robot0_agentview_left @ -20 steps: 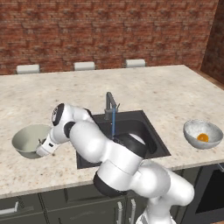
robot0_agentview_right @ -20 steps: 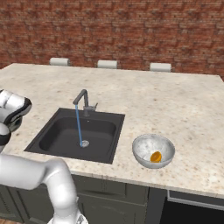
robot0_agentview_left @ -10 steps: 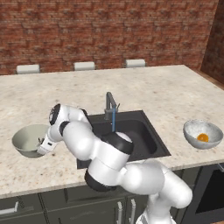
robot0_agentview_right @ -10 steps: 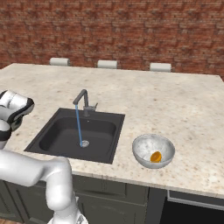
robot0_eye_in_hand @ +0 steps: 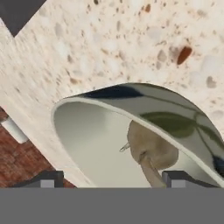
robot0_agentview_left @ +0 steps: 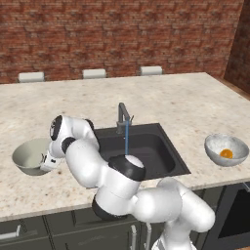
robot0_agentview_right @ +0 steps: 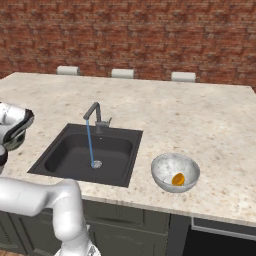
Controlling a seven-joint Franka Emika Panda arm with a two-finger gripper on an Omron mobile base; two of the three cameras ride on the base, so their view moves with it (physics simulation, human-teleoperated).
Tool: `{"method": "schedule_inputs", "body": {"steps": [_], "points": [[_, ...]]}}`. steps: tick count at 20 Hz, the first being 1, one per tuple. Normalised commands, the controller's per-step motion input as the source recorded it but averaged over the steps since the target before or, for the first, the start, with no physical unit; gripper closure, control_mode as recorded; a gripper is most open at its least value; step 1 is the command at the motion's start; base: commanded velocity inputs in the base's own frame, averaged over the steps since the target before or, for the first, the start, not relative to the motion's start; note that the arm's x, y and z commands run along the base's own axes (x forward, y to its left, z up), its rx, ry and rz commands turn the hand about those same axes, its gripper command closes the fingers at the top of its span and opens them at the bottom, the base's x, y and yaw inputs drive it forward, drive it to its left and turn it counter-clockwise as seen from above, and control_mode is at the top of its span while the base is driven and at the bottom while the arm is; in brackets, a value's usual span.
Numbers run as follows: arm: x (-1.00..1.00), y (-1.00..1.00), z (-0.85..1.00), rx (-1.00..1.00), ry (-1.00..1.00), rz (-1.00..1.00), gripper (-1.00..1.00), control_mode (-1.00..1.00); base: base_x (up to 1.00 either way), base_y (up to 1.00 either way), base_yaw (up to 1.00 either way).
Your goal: Pick the garlics from the sink and place them in one bowl. Place the orange in the other bowl. Then turn off the sink faucet.
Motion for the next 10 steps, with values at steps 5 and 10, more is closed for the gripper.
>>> {"method": "schedule_inputs", "body": {"steps": [5,10], "points": [[0.01,0.0,1.0,-0.19,0.06,0.15,-1.0,-1.0,0.0,0.0,0.0],[0.0,0.0,1.0,-0.21,0.0,0.13,-1.0,-1.0,0.0,0.0,0.0]]}}
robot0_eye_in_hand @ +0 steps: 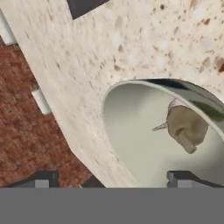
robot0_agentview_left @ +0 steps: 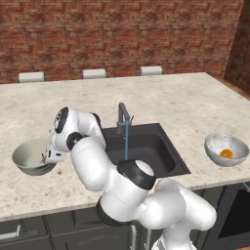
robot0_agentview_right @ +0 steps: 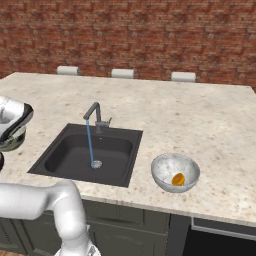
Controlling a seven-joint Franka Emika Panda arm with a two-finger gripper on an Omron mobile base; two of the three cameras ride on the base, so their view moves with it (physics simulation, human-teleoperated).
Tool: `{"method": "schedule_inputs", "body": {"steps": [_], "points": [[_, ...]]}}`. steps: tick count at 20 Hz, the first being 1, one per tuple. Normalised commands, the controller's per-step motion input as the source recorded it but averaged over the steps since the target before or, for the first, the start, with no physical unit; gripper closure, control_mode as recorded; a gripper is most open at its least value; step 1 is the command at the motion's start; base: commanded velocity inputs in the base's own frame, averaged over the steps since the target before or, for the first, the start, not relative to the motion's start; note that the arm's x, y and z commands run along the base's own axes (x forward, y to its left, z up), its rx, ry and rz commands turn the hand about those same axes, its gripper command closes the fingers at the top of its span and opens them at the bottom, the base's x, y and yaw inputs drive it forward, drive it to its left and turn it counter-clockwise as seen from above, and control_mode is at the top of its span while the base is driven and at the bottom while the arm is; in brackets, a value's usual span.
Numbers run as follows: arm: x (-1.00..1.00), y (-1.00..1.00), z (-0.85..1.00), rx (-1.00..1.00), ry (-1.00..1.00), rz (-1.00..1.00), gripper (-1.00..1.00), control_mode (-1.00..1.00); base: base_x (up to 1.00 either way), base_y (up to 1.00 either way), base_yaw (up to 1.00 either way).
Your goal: Pick the garlics from the sink and place them in one bowl. Place the orange in the other bowl. Then turn off the sink faucet.
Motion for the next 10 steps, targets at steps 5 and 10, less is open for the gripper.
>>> {"method": "schedule_inputs", "body": {"steps": [5,10], "points": [[0.0,0.0,1.0,-0.27,0.0,0.11,-1.0,-1.0,0.0,0.0,0.0],[-0.38,0.0,1.0,-0.41,0.0,0.09,-1.0,-1.0,0.0,0.0,0.0]]}}
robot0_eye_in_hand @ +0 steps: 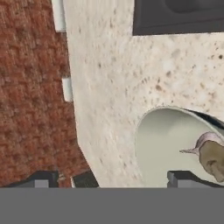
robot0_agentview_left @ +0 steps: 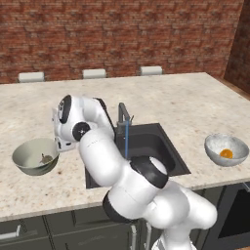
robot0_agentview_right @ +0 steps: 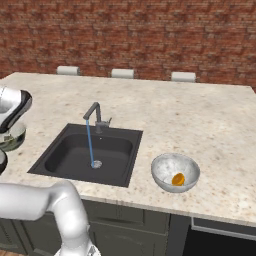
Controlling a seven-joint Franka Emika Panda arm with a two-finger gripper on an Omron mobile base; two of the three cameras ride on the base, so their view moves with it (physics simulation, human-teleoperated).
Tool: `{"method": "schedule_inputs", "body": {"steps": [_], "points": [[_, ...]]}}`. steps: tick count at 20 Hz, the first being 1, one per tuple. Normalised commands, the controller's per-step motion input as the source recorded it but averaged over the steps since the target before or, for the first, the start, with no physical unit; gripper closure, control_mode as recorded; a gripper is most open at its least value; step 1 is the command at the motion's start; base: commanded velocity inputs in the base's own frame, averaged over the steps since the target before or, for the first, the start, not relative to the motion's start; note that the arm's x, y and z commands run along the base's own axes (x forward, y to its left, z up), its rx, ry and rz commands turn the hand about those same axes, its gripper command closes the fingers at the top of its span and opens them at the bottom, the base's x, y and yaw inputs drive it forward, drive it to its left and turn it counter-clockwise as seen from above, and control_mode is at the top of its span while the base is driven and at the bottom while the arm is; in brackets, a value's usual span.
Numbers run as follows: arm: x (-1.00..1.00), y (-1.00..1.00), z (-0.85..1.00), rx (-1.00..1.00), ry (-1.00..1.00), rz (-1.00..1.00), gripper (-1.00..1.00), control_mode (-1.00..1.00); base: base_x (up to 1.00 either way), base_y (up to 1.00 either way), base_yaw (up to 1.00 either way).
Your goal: Pick the garlics from the sink and place them in one bowl. Place the orange in the other bowl. Then turn off the sink faucet.
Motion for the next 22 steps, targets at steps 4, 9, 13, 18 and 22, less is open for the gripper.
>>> {"method": "schedule_inputs", "body": {"steps": [4,9,13,18,22], "points": [[-0.92,0.0,1.0,-0.45,-0.12,0.1,-1.0,-1.0,0.0,0.0,0.0],[-1.0,-0.05,1.0,-0.34,-0.2,0.04,-1.0,-1.0,0.0,0.0,0.0],[-0.94,-0.08,0.64,-0.12,-0.13,0.0,-1.0,-1.0,0.0,0.0,0.0],[-0.26,-0.42,-0.1,-0.05,0.07,-0.23,-1.0,-1.0,0.0,0.0,0.0],[-0.35,-0.64,0.04,-0.33,-0.06,-0.5,-1.0,-1.0,0.0,0.0,0.0]]}}
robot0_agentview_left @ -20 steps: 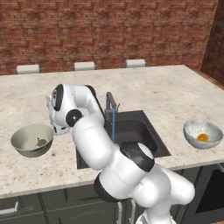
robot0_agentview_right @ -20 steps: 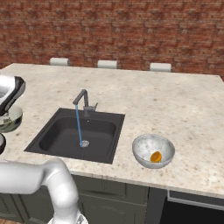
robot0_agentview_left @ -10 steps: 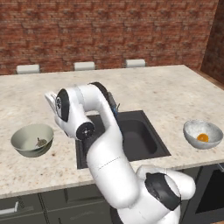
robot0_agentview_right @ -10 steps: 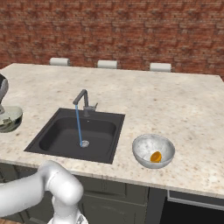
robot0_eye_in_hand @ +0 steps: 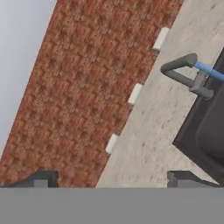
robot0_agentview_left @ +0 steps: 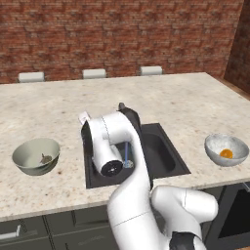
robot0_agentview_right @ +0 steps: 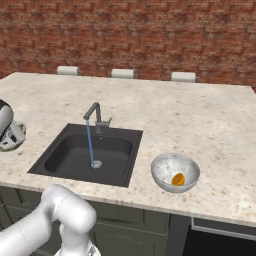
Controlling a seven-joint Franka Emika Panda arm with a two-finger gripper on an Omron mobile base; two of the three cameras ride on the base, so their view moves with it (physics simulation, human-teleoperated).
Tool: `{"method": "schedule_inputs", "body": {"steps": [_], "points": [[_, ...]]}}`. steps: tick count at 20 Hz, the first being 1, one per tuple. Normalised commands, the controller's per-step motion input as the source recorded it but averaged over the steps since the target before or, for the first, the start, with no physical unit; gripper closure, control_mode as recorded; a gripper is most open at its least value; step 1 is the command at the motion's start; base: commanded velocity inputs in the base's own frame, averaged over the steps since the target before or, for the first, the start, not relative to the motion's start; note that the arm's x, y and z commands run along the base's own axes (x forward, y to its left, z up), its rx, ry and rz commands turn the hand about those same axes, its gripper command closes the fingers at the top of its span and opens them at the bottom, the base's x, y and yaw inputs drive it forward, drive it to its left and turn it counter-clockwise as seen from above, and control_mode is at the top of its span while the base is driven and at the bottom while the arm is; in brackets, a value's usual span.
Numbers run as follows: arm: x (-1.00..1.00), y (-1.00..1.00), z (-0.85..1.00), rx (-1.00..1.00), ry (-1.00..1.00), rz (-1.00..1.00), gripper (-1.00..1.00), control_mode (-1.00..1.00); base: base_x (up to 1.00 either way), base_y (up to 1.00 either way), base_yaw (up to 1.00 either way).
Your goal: Pick the garlics from the sink and place them in one bowl. Place the orange in the other bowl. Then turn off the sink faucet.
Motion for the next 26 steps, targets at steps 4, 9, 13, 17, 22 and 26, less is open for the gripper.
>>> {"method": "schedule_inputs", "body": {"steps": [4,9,13,17,22,26], "points": [[-0.26,-0.45,0.4,-0.35,-0.1,-0.42,-1.0,-1.0,0.0,0.0,0.0],[-0.46,-0.19,0.52,-0.08,-0.24,-0.16,-1.0,-1.0,0.0,0.0,0.0],[-0.74,-0.48,0.54,0.12,-0.47,0.0,-1.0,-1.0,0.0,0.0,0.0],[-0.64,-0.97,0.62,0.37,-0.24,0.01,-1.0,-1.0,0.0,0.0,0.0],[-0.32,-1.0,0.59,0.54,0.04,0.06,-1.0,-1.0,0.0,0.0,0.0],[-0.08,-1.0,0.35,0.64,0.2,0.13,-1.0,-1.0,0.0,0.0,0.0]]}}
